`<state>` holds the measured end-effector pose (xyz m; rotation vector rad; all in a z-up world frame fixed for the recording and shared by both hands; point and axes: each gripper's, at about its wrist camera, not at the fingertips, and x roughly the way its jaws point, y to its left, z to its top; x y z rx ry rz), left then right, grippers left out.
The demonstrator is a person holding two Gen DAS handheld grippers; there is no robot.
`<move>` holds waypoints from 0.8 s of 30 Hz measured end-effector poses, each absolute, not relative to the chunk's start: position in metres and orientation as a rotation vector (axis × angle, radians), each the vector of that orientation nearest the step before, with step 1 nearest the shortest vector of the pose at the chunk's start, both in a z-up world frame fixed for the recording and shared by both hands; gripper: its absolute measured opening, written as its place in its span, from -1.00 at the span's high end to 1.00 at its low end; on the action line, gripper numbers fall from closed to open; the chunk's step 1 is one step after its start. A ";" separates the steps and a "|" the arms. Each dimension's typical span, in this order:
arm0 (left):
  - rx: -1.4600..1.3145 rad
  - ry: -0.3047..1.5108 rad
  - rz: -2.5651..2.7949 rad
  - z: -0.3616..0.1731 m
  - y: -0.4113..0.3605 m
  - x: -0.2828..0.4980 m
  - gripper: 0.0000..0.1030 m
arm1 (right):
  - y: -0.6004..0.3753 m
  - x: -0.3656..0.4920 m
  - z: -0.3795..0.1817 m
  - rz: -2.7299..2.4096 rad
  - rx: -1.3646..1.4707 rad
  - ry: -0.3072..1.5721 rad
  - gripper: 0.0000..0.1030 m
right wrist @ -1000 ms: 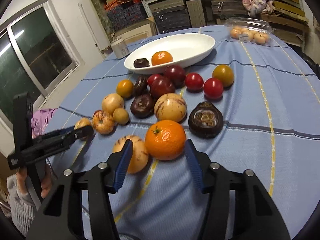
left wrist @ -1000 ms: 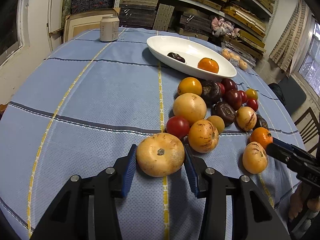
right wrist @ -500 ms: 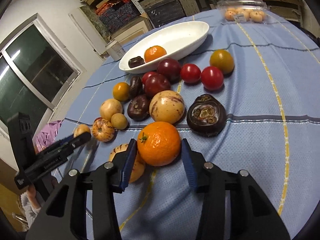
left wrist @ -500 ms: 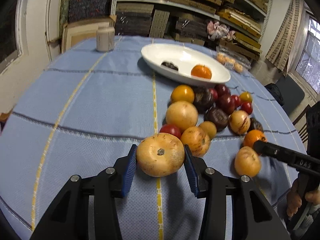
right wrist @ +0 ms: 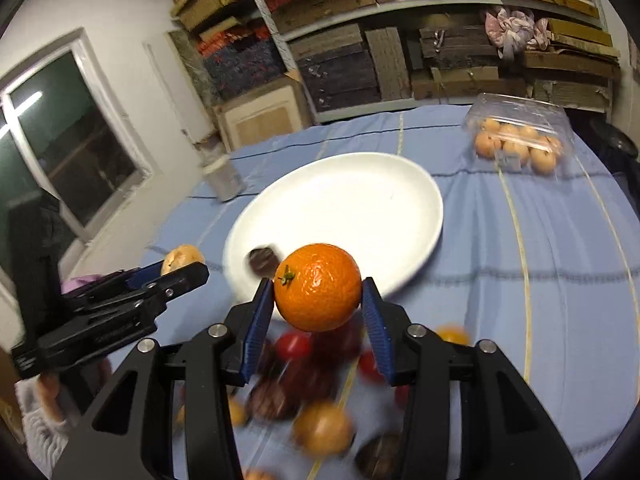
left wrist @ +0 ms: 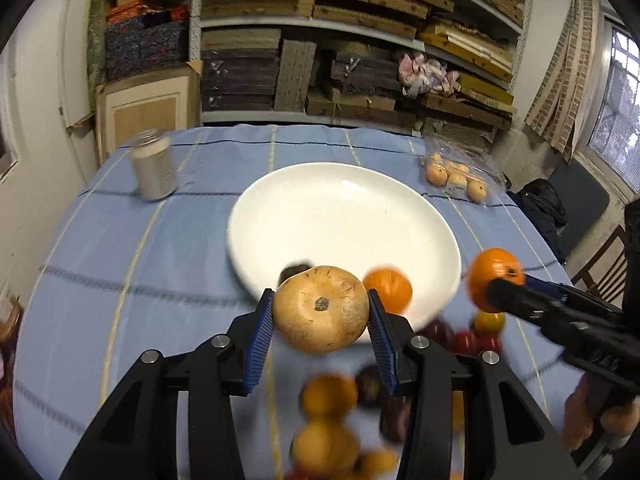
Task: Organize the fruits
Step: 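Carry the pepino and tangerine to the plate and release both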
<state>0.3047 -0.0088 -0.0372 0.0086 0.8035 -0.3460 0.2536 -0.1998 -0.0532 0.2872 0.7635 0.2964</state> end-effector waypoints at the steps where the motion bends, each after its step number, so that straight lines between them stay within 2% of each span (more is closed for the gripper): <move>1: 0.012 0.818 -0.353 -0.041 -0.018 0.321 0.11 | -0.200 0.269 -0.057 0.285 0.280 0.778 0.15; 8: 0.028 0.871 -0.339 -0.073 -0.038 0.363 0.10 | -0.201 0.323 -0.087 0.223 0.240 0.866 0.13; 9: 0.029 0.867 -0.340 -0.074 -0.037 0.362 0.05 | -0.201 0.322 -0.089 0.220 0.229 0.868 0.13; 10: 0.031 0.856 -0.333 -0.073 -0.035 0.361 -0.14 | -0.201 0.320 -0.089 0.216 0.221 0.856 0.13; 12: 0.019 0.829 -0.308 -0.067 -0.025 0.352 -0.36 | -0.203 0.310 -0.083 0.211 0.226 0.822 0.13; 16: -0.018 0.809 -0.295 -0.049 0.003 0.323 -0.38 | -0.209 0.273 -0.055 0.236 0.252 0.745 0.12; 17: -0.017 0.802 -0.290 -0.047 0.009 0.312 -0.38 | -0.210 0.259 -0.047 0.241 0.243 0.717 0.04; 20: 0.002 0.779 -0.273 -0.045 0.027 0.266 -0.46 | -0.212 0.200 -0.028 0.249 0.219 0.613 -0.40; 24: 0.028 0.794 -0.259 -0.066 0.039 0.208 -0.49 | -0.207 0.121 -0.044 0.279 0.218 0.550 -0.42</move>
